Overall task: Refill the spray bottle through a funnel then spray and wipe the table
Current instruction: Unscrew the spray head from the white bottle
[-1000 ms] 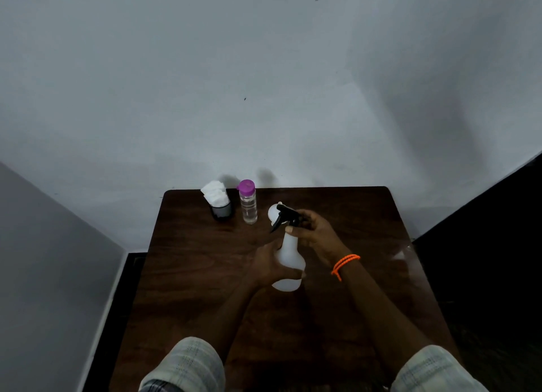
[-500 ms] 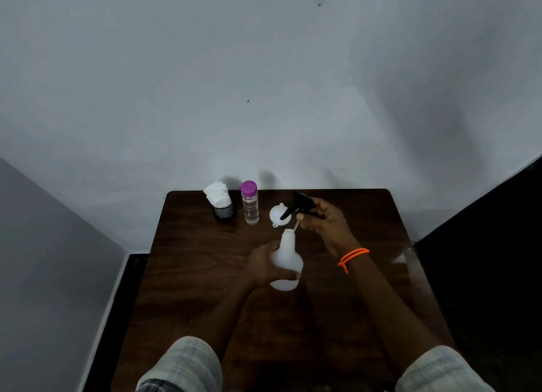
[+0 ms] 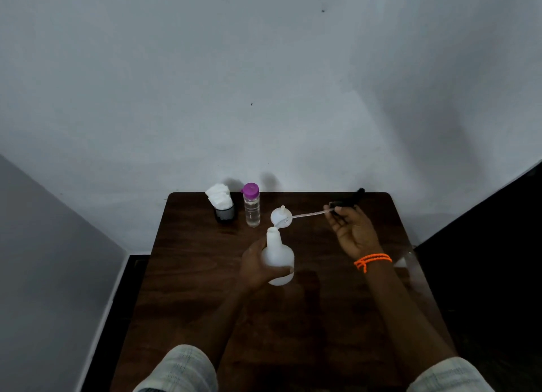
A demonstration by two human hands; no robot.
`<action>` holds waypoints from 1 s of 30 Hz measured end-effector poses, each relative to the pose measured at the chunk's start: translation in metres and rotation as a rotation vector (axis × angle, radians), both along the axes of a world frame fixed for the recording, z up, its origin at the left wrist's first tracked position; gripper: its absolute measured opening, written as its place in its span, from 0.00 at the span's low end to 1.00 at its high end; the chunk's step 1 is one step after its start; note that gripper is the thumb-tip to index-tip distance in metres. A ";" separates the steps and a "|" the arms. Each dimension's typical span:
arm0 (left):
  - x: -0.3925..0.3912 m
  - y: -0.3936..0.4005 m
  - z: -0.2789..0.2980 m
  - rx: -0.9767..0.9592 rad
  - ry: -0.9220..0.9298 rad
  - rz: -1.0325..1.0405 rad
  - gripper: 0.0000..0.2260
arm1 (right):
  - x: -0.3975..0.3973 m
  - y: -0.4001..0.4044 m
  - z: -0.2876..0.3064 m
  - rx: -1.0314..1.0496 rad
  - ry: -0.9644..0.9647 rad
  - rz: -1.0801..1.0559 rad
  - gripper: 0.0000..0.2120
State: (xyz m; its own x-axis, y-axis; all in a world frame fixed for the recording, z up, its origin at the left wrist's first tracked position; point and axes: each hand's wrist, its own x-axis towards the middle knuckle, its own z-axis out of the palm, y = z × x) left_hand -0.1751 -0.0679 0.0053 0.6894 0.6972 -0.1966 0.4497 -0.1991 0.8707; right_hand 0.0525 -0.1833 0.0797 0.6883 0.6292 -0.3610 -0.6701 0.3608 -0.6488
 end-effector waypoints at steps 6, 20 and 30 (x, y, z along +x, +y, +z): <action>0.001 0.003 -0.003 0.036 0.002 0.003 0.39 | -0.009 -0.011 -0.022 -0.002 0.189 -0.092 0.10; 0.003 0.007 -0.001 0.030 0.004 0.005 0.36 | -0.021 -0.030 -0.044 0.138 0.360 -0.174 0.25; 0.006 0.009 -0.004 0.039 0.003 -0.003 0.37 | -0.015 -0.038 -0.049 0.163 0.413 -0.130 0.40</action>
